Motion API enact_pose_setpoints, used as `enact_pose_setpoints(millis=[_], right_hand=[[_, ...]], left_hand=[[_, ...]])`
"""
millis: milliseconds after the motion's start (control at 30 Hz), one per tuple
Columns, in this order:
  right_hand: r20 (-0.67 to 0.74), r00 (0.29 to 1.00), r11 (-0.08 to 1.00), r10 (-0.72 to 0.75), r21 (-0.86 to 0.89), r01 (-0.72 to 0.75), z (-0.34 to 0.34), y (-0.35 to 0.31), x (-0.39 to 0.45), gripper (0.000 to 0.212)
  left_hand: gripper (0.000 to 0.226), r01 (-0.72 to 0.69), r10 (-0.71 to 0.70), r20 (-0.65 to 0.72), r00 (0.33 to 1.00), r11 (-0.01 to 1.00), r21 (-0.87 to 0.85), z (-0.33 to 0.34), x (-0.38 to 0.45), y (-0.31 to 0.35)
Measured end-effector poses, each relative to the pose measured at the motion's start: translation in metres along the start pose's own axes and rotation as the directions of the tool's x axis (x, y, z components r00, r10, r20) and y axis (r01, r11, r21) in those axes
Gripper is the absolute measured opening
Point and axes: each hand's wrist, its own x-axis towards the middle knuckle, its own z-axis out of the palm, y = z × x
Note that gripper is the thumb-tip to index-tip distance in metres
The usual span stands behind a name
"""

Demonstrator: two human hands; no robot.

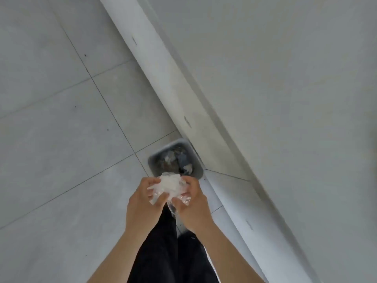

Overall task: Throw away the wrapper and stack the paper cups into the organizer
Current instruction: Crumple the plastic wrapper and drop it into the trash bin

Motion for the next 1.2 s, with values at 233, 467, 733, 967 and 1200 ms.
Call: enact_pose_setpoints(millis=[233,467,733,967,1200], right_hand=[[-0.113,0.994,0.975,0.01,-0.219,-0.035,0.03,0.07,0.115,0.051],[-0.174,0.979,0.903,-0.104,-0.43,0.019,0.062,0.129,0.203,0.049],[0.071,0.997,0.685,0.013,-0.727,0.043,0.051,0.146,0.214,0.078],[0.078,0.996,0.607,-0.032,-0.791,0.082,0.025,0.101,0.147,0.072],[0.155,0.978,0.557,-0.14,-0.804,0.207,-0.002,0.003,0.044,0.07]], left_hand=[[0.026,-0.056,0.04,0.089,0.995,0.98,0.192,0.072,0.108,-0.074],[0.03,-0.186,0.125,0.173,0.977,0.894,0.407,0.115,0.172,-0.14],[0.061,-0.216,0.115,0.2,0.973,0.76,0.612,0.104,0.178,-0.16],[0.068,-0.329,0.198,0.266,0.943,0.67,0.666,0.055,0.132,-0.11],[0.072,-0.422,0.302,0.3,0.905,0.55,0.721,-0.015,0.058,-0.031]])
